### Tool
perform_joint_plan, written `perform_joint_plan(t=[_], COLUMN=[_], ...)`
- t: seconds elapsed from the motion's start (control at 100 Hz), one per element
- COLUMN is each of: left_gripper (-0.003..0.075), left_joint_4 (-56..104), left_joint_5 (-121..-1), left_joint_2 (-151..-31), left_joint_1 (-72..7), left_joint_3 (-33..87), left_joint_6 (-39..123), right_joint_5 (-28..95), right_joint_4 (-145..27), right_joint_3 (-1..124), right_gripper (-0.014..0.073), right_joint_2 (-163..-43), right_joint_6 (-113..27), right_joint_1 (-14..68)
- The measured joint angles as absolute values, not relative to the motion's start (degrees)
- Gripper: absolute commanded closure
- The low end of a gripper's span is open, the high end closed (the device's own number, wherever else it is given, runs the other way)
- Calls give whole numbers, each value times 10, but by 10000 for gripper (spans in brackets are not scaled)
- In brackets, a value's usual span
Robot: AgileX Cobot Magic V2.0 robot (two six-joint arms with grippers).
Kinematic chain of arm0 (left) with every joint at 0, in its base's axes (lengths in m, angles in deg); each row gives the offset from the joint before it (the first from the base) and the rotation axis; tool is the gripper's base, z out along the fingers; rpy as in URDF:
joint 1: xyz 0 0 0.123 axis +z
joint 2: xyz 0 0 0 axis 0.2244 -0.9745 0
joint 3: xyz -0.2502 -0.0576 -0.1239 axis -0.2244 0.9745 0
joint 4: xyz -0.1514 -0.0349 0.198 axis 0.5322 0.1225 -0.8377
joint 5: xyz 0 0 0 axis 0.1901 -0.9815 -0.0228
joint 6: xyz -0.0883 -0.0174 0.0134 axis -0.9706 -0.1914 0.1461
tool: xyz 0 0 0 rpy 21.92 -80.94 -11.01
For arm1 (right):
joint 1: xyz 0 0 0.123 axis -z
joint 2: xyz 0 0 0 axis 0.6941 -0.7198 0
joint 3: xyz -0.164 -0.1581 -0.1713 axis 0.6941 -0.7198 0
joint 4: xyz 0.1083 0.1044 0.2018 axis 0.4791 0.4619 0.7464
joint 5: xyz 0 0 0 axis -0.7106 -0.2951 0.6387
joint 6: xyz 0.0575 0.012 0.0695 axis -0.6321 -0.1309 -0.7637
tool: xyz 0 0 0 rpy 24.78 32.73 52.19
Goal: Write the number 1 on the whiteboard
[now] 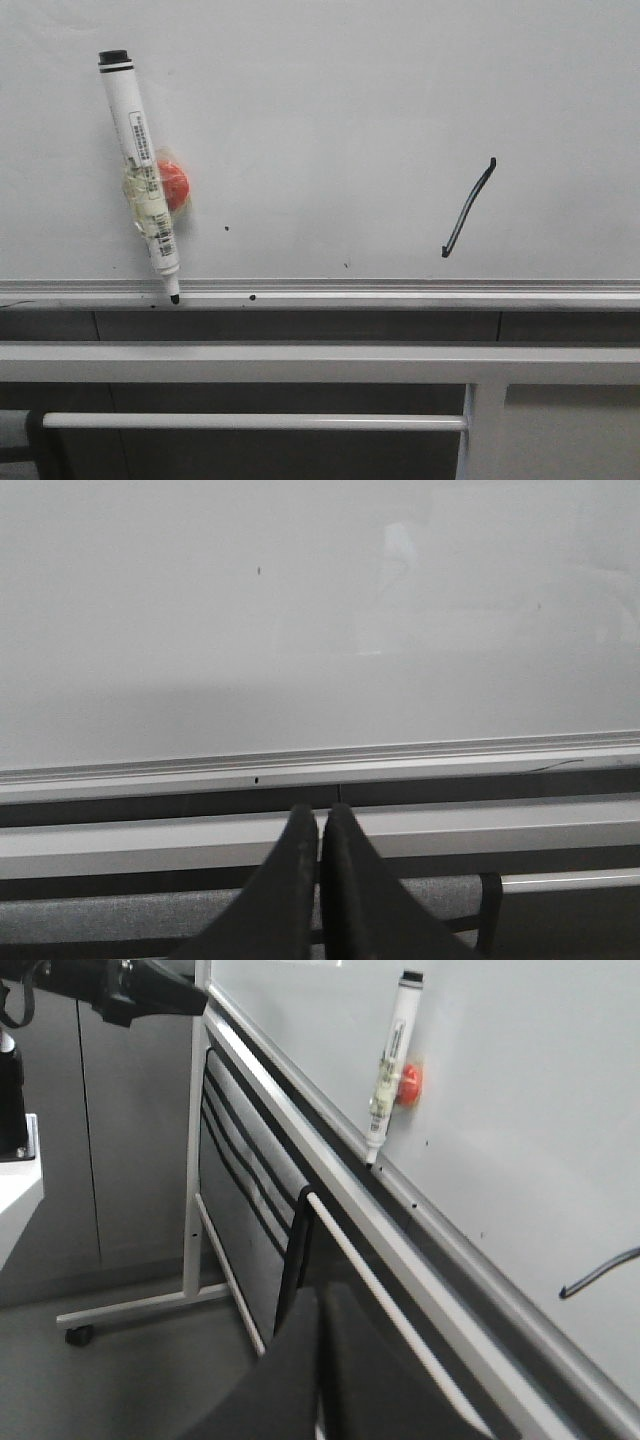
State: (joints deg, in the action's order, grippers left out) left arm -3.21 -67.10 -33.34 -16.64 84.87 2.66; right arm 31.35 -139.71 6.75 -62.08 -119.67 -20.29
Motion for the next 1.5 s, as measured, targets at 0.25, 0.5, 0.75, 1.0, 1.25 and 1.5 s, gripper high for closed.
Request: perform_joint_plan(t=[0.25,0.5,0.75,1.0,1.25,1.5], left_gripper=[741,741,741,741,741,741], left_joint_4=[-32,-32,-32,-32,-32,-32], left_joint_5=[-671,-671,-670,-670,-670,-670], left_joint_2=[-333,-333,-333,-333,-333,-333], left_joint_1=[-166,-166,-166,-166,-166,-166], left_joint_3=[849,849,849,849,849,849], left_joint_6=[27,27,27,27,27,27], right_joint_5=[349,271,-37,-62,38,182], right_joint_4=[-1182,-912,-795,-719,-710,-710], right_joint_3=[66,52,4,4,4,4], right_gripper=[657,657,657,657,657,657], right_joint_2=[-621,-621,-593,-559,-503,-444], right_joint_6=[-1071,-769,-666,-635,-630,-632], right_joint_1=[-203,-185,-73,80,275,455])
